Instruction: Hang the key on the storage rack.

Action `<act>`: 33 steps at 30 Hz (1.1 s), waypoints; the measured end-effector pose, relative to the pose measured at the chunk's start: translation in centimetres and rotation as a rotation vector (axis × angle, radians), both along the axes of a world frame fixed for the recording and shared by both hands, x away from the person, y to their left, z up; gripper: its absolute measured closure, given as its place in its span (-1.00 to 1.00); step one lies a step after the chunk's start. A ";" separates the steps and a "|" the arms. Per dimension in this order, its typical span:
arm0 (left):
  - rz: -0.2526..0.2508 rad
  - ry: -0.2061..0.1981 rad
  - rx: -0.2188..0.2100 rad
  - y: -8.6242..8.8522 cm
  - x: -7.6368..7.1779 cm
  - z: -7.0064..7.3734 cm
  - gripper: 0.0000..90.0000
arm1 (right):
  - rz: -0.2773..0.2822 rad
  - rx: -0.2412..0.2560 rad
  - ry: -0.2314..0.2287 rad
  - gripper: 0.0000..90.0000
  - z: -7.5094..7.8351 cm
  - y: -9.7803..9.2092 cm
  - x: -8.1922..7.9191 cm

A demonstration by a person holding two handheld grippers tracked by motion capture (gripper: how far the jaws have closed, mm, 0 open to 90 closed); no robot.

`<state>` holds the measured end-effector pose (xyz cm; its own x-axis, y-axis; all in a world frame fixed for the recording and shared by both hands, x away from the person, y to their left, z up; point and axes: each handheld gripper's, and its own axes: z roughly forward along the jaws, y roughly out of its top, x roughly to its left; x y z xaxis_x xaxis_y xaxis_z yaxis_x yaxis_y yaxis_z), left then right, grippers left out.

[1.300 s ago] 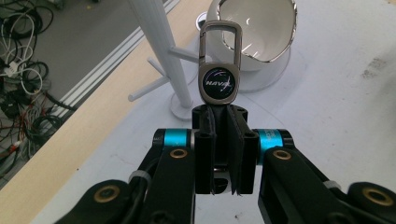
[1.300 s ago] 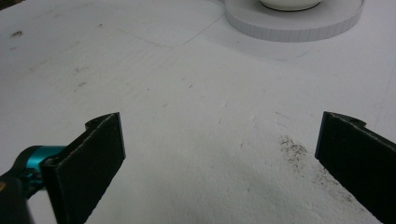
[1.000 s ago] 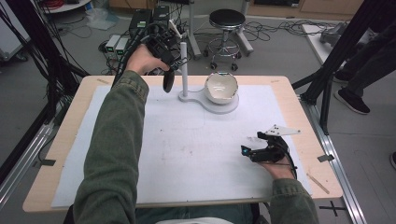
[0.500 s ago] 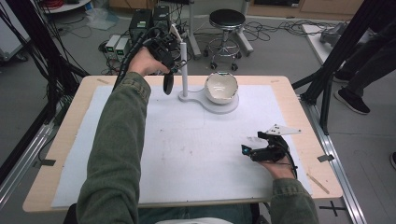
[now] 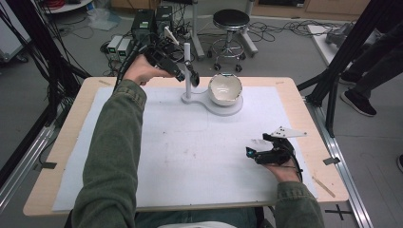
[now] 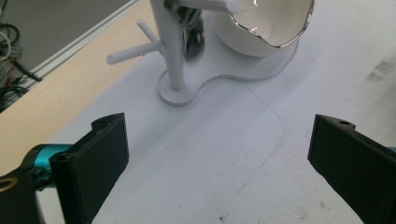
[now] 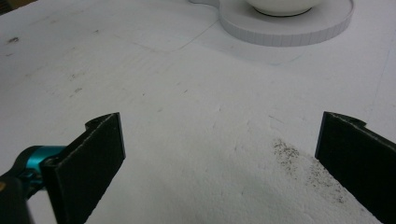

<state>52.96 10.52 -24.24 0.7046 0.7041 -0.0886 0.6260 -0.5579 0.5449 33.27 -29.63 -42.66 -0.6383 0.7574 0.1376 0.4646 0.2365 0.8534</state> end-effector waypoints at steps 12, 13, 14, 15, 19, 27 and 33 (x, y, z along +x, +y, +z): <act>-0.052 -0.029 -0.022 1.0 -2.9 -0.6 -0.96 | 0.005 -0.005 0.003 -0.99 0.0 0.2 0.0; -0.061 -0.032 -0.018 1.1 -3.1 -0.7 -0.96 | 0.007 -0.007 0.000 -0.99 0.0 0.2 0.0; -0.072 -0.033 -0.014 1.1 -3.4 -0.8 -0.96 | 0.007 -0.007 0.001 -0.99 0.0 0.2 0.0; -0.078 -0.033 -0.013 1.2 -3.7 -0.9 -0.96 | 0.010 -0.009 0.002 -0.99 0.0 0.2 0.0; -0.091 -0.043 -0.017 1.6 -4.4 -1.3 -0.96 | 0.009 -0.012 0.005 -0.99 0.0 0.2 0.0; -0.117 -0.064 -0.051 2.4 -6.1 -2.3 -0.96 | 0.006 -0.014 0.004 -0.99 0.0 0.2 0.0; -0.121 -0.084 -0.072 3.2 -7.4 -3.3 -0.96 | 0.009 -0.021 0.005 -0.99 0.0 0.4 -0.1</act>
